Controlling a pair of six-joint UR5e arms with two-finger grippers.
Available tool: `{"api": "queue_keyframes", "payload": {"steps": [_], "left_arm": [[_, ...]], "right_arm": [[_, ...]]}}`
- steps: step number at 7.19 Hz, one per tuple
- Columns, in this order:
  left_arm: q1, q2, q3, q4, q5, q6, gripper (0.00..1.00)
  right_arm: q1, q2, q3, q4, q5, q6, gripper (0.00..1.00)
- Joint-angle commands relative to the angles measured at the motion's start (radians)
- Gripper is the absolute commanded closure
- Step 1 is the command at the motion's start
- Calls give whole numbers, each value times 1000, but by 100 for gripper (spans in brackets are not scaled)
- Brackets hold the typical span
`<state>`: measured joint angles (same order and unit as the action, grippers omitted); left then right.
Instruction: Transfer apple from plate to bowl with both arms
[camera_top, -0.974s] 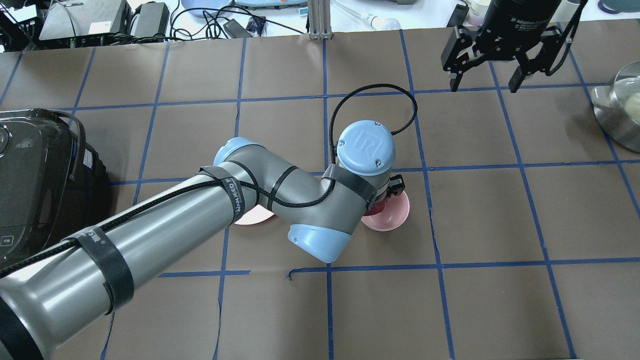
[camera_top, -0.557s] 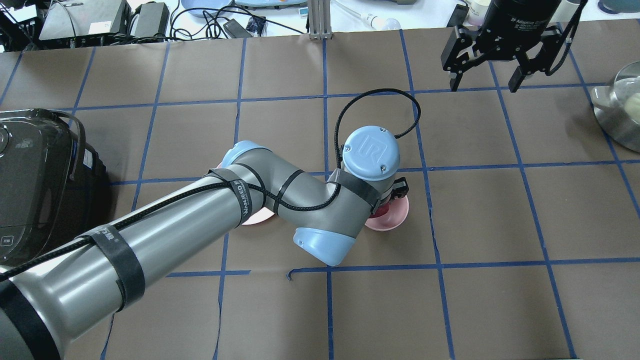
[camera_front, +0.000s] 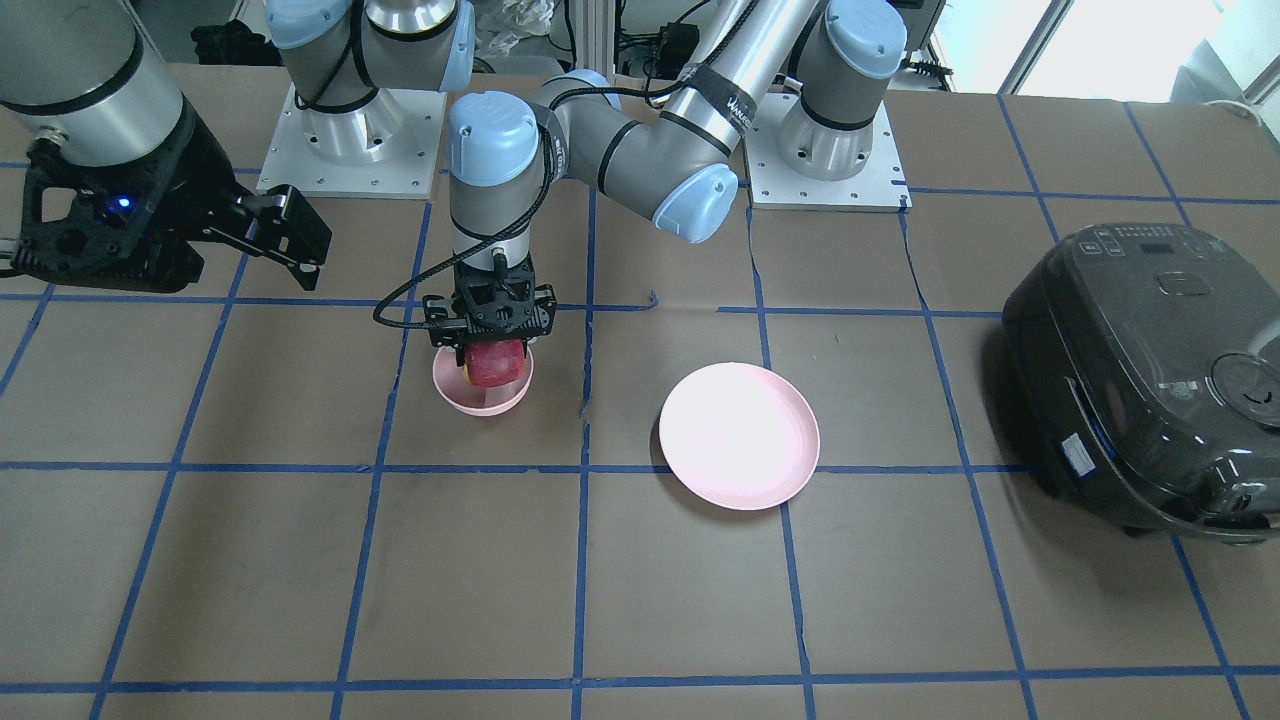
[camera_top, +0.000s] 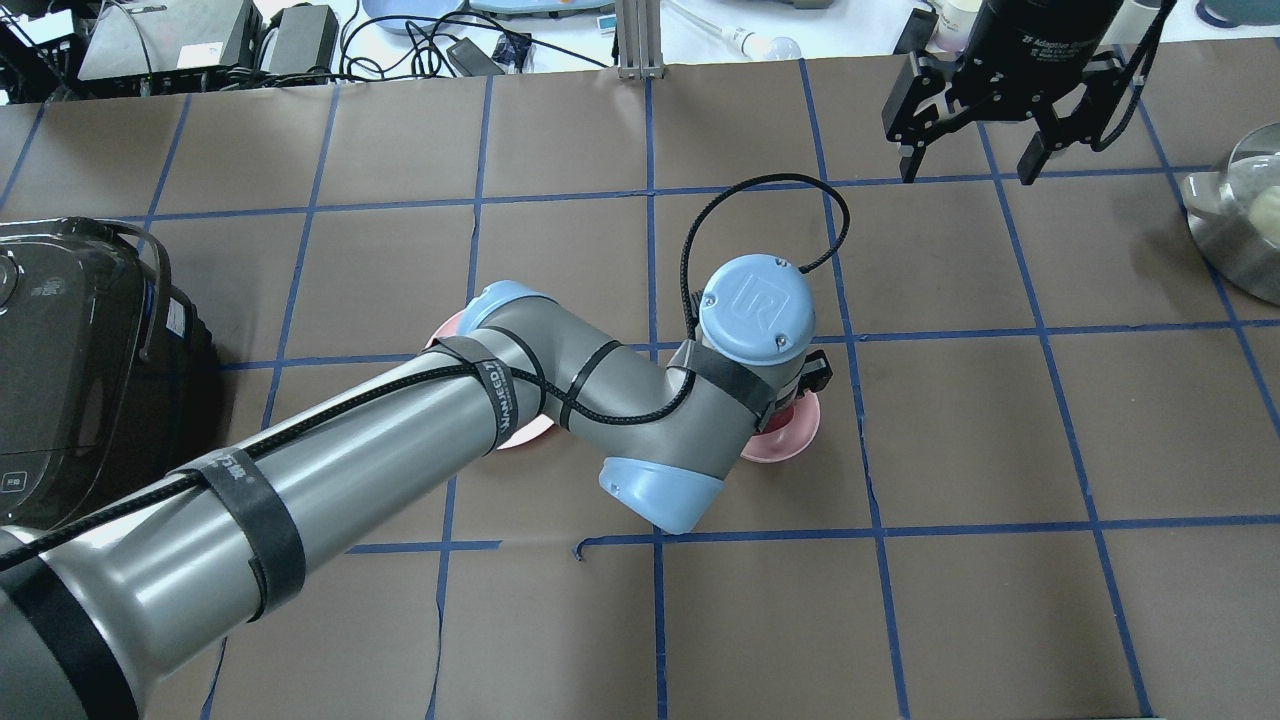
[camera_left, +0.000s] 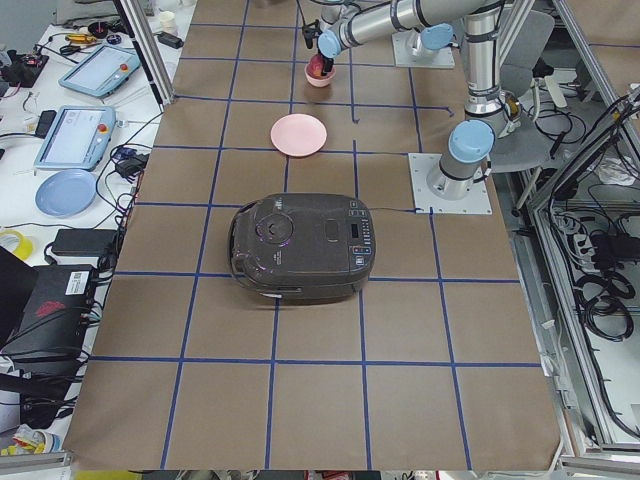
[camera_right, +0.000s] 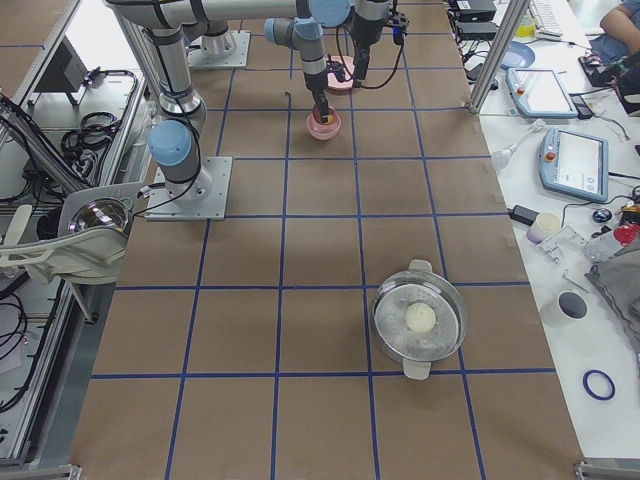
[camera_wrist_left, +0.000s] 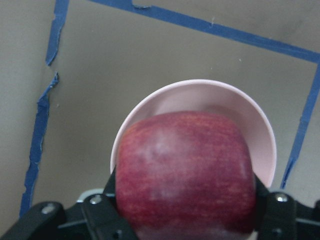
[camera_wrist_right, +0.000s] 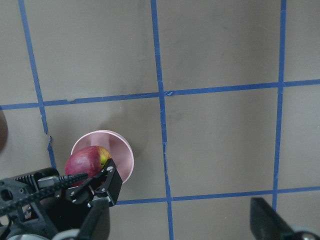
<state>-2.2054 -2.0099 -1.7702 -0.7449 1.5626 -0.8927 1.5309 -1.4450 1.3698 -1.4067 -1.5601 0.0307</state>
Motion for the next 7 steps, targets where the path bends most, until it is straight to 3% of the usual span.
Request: {"api": "queue_keyframes", "payload": {"steps": [1,5,7], "left_arm": [[-1,8,3,5,-3,4,0],[33,88,-17,-14,2,133,0],[151,169,-72,-30,-3,286,0]], "right_arm": [[0,0,0,-1,0,0,0],[0,0,2,3,0,2,0],[0,0,2,2,0,2,0]]}}
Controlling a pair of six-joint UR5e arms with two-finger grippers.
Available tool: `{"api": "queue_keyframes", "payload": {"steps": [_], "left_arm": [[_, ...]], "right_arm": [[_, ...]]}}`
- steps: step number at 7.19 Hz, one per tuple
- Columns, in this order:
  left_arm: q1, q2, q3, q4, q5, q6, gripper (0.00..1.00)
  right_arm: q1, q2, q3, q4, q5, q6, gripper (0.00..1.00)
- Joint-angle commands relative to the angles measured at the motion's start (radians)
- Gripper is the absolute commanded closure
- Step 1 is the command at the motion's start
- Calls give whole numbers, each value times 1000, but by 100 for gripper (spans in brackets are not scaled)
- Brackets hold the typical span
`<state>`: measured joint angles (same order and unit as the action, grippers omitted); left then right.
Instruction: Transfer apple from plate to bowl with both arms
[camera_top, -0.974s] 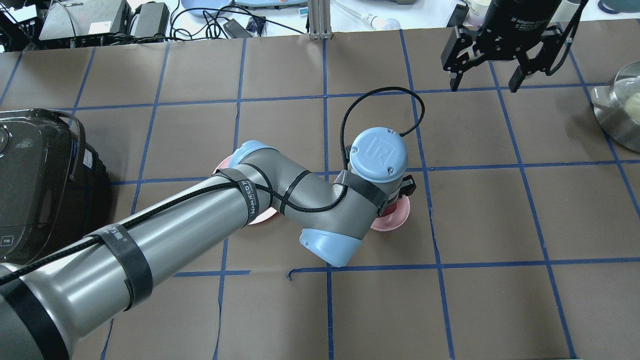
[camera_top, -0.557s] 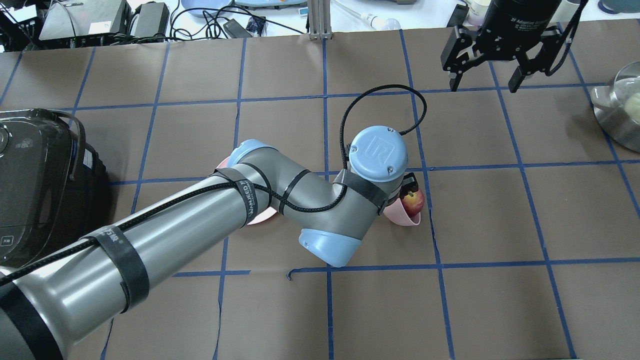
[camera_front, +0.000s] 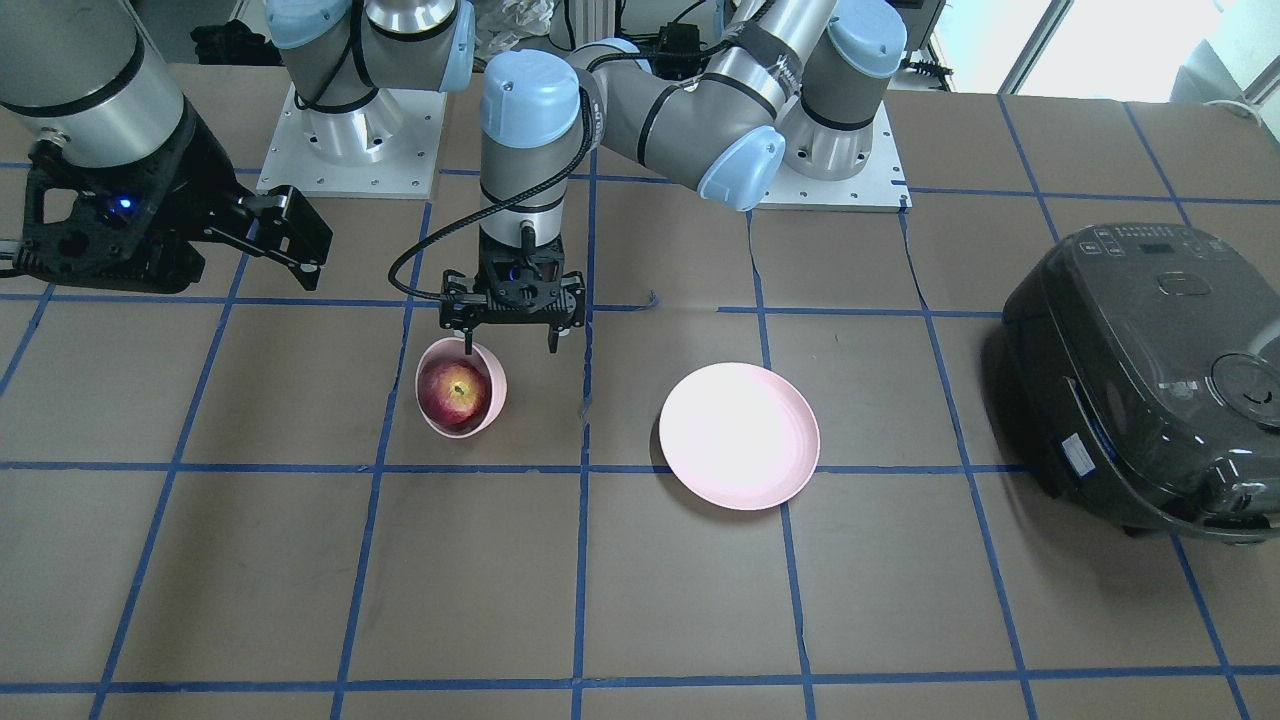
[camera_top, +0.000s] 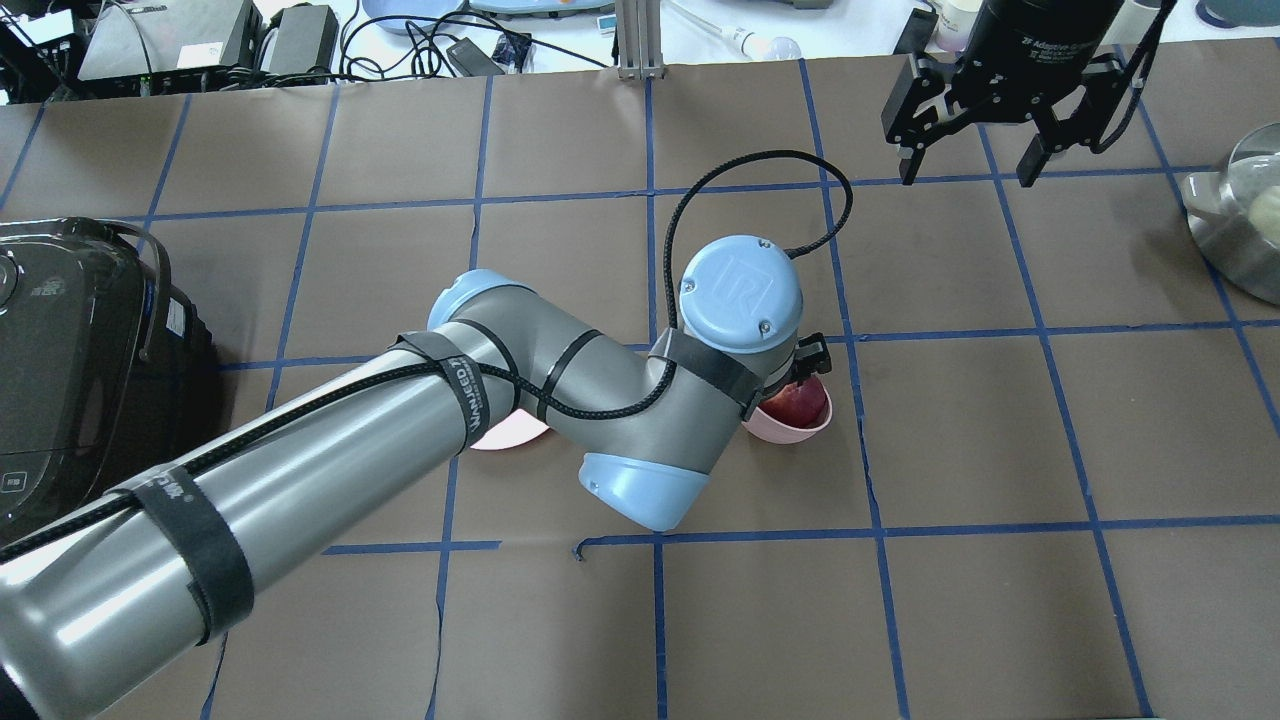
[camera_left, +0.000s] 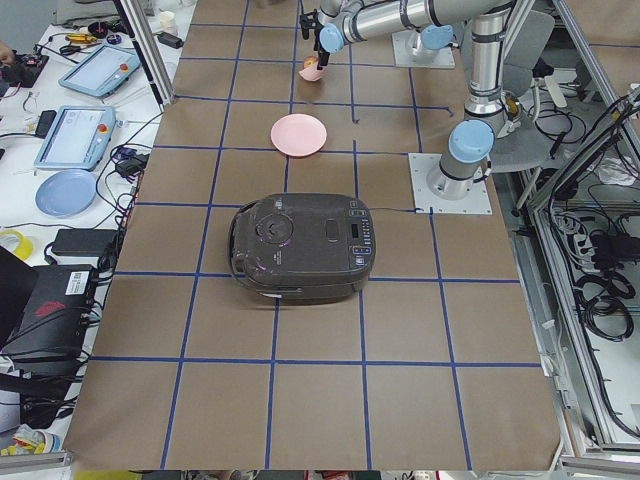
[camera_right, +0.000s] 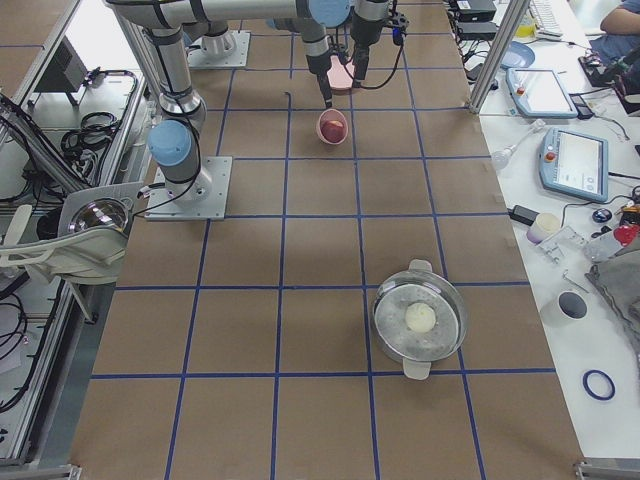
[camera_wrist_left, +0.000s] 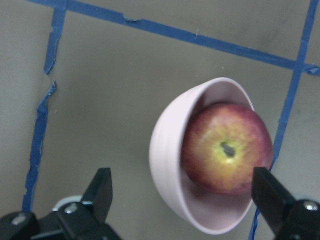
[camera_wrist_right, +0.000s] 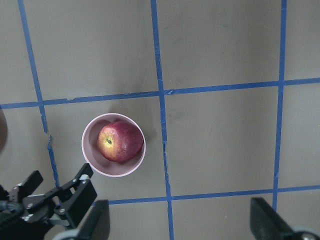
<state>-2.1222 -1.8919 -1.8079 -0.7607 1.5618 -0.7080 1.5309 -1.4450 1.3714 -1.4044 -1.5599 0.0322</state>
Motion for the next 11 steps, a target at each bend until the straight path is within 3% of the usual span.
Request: {"api": "queue_keyframes", "payload": {"steps": [1,4,6,8,10,11], "left_arm": [[132,97,-50,-20,-35,145,0],[330,224,-45,-221,-57,341,0],[398,290,-21,-363,-42,439,0],[486,333,66,-509,16,570,0],[505,359,212,-708,53,576,0],[524,359,272,-732,63,594,0]], "right_arm": [[0,0,0,-2,0,0,0],[0,0,2,1,0,0,0],[0,0,0,1,0,0,0],[2,-1,0,2,1,0,0],[0,0,0,2,0,0,0],[0,0,2,1,0,0,0]]}}
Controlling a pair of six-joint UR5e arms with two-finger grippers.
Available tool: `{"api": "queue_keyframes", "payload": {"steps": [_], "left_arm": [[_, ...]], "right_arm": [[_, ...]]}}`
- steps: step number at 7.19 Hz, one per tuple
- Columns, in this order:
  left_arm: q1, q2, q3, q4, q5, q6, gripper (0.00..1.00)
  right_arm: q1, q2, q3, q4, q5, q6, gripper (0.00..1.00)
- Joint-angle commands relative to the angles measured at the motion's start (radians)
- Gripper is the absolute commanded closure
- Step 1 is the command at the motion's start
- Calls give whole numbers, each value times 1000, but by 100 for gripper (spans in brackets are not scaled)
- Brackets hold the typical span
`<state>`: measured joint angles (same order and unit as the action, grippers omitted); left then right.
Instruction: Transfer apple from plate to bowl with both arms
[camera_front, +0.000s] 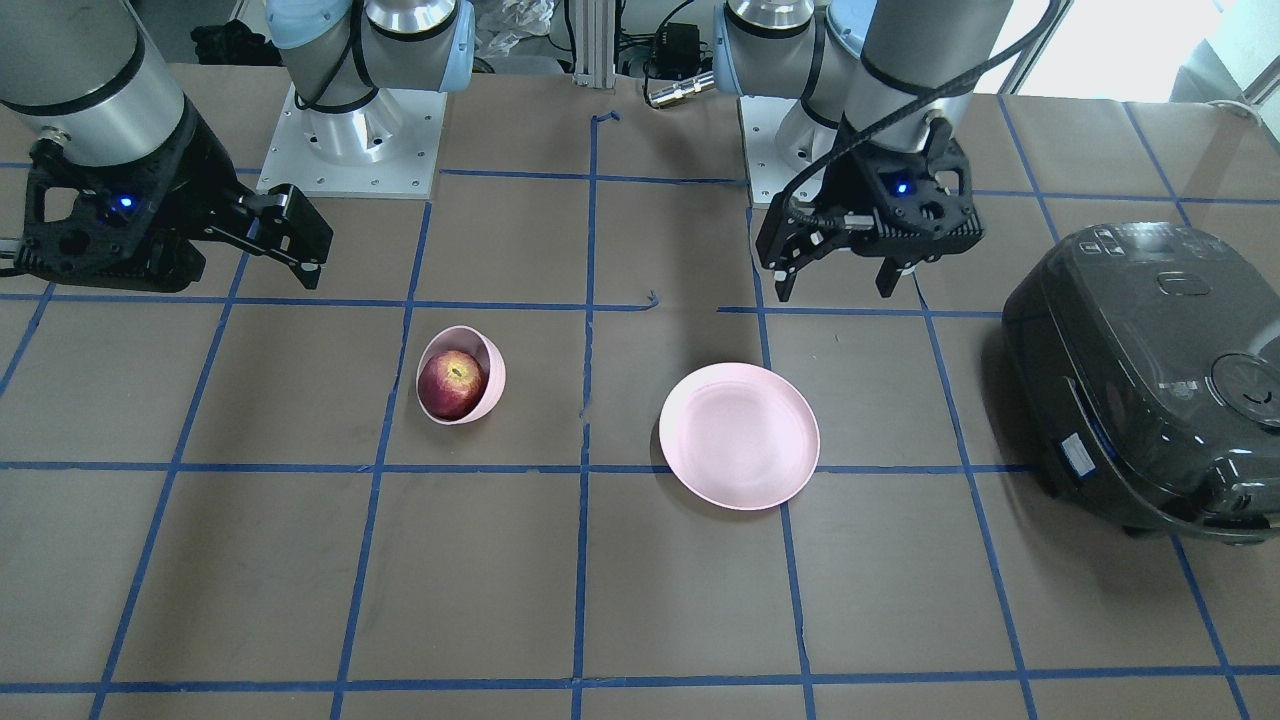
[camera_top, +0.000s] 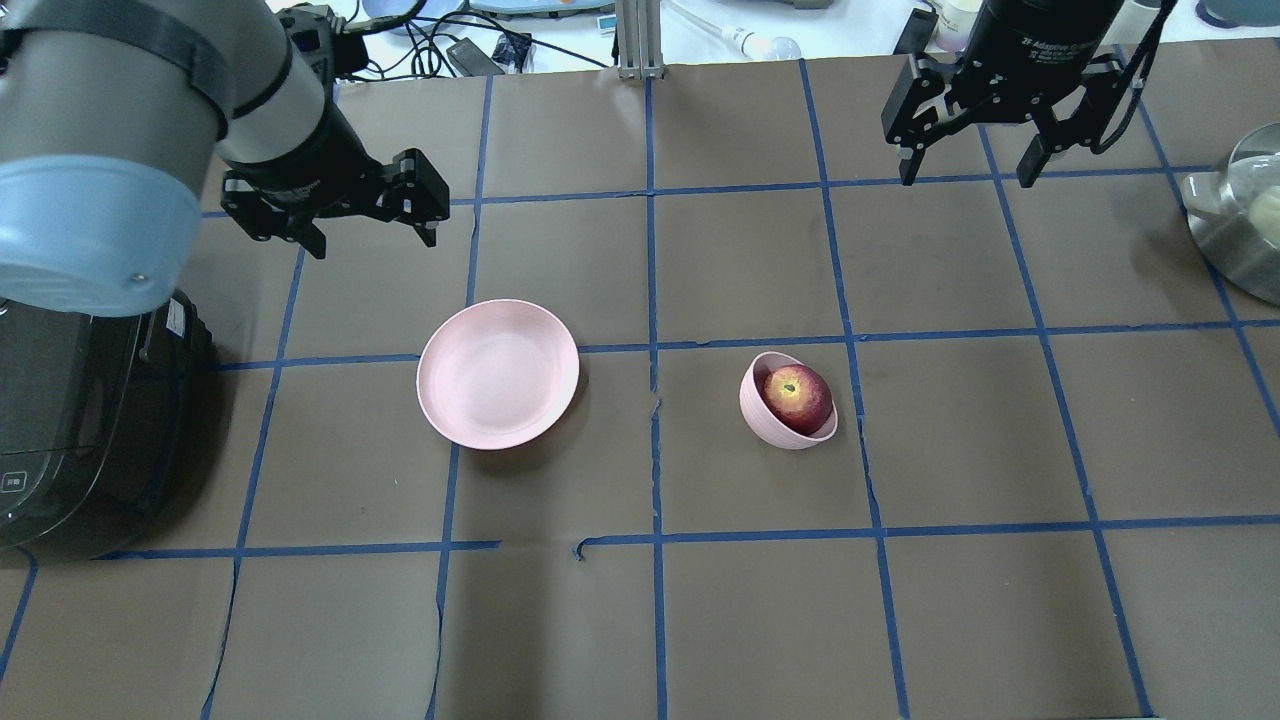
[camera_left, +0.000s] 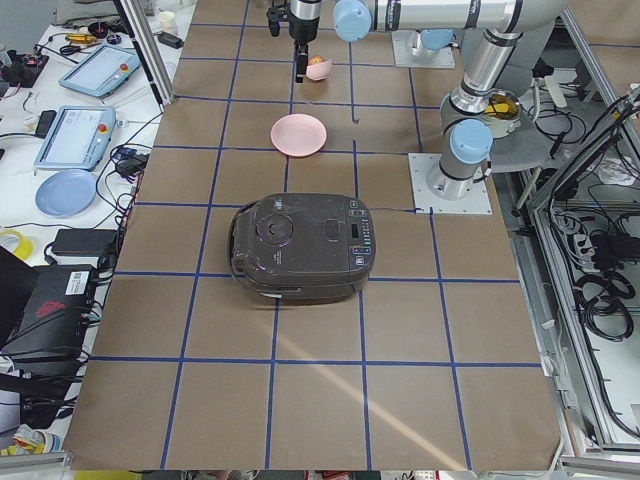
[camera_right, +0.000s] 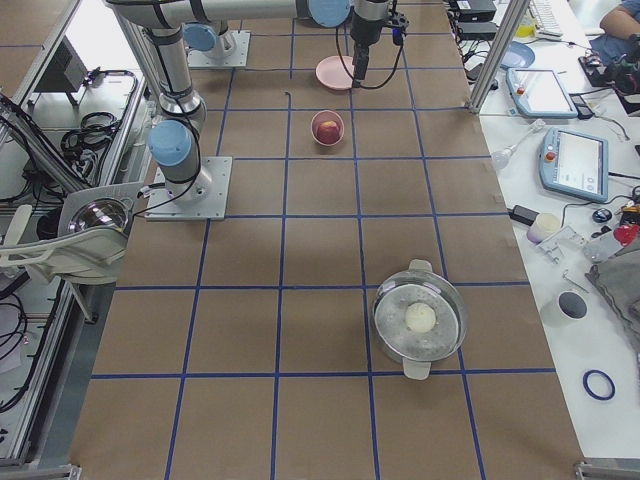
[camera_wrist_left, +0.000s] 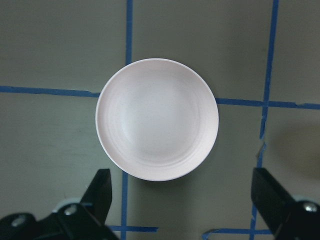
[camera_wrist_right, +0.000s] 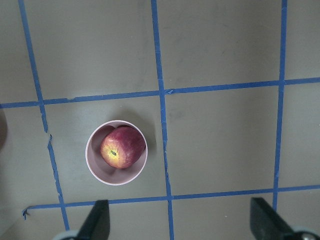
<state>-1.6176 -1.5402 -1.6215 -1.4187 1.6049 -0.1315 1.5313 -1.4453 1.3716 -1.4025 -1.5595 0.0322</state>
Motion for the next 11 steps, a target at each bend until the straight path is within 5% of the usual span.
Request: {"api": "queue_keyframes", "payload": {"steps": [1,11], "left_arm": [[19,-6,112,-75,26,36,0],[25,3,117,-131,27,35,0]], "right_arm": [[0,0,1,0,-1,0,0],[0,-9,1,11,-1,0,0]]}}
